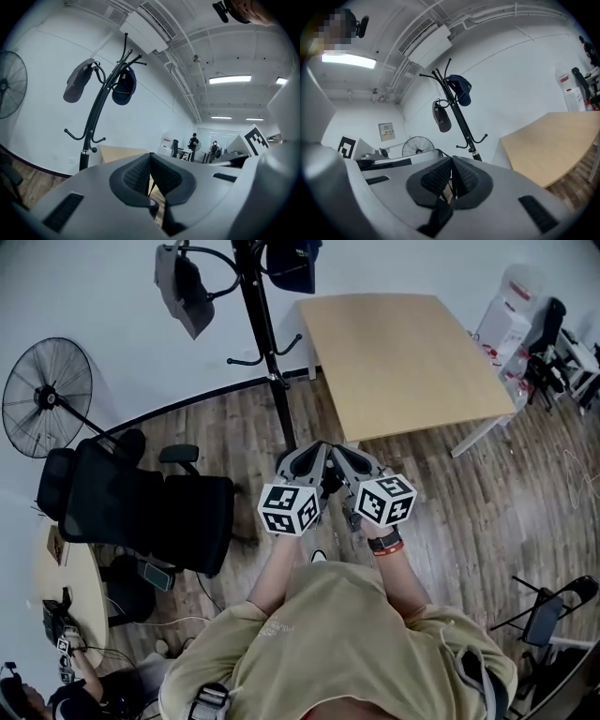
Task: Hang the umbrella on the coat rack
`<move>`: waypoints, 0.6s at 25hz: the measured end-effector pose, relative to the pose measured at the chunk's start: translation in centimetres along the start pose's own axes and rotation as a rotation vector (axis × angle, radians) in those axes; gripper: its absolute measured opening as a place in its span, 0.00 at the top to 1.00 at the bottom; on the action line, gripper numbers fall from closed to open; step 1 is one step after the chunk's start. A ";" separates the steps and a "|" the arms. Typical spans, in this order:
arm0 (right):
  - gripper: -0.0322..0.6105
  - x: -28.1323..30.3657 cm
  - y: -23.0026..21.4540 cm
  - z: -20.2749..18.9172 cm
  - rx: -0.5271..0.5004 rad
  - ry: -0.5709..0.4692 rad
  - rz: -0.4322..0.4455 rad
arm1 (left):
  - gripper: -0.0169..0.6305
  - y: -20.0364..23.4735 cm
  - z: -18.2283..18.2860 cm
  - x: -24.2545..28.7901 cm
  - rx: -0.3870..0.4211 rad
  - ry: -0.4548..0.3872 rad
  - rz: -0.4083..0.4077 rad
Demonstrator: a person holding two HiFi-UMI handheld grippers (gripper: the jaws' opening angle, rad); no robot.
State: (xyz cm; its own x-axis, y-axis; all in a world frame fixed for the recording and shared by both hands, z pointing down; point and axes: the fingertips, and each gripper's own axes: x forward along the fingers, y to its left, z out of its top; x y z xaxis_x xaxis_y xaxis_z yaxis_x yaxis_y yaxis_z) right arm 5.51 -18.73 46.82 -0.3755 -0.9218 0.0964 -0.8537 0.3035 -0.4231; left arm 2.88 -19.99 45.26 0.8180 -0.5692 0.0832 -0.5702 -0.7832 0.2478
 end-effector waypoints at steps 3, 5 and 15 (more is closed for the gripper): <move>0.92 3.1 -0.3 0.4 0.000 0.005 0.019 | 0.94 2.9 0.6 0.8 -0.017 -0.015 0.021; 0.92 5.5 -0.7 0.7 -0.009 0.022 0.026 | 0.94 5.0 0.9 1.7 -0.025 -0.013 0.037; 0.92 14.1 -5.4 2.6 0.019 0.084 0.093 | 0.94 11.9 1.9 8.0 -0.033 0.010 0.128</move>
State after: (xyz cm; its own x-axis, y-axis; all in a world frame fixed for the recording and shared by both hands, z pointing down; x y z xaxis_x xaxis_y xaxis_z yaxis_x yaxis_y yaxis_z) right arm 5.78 -33.99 48.11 -0.4827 -0.8659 0.1309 -0.8069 0.3816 -0.4510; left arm 2.52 -34.34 47.06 0.7392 -0.6617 0.1257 -0.6677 -0.6954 0.2659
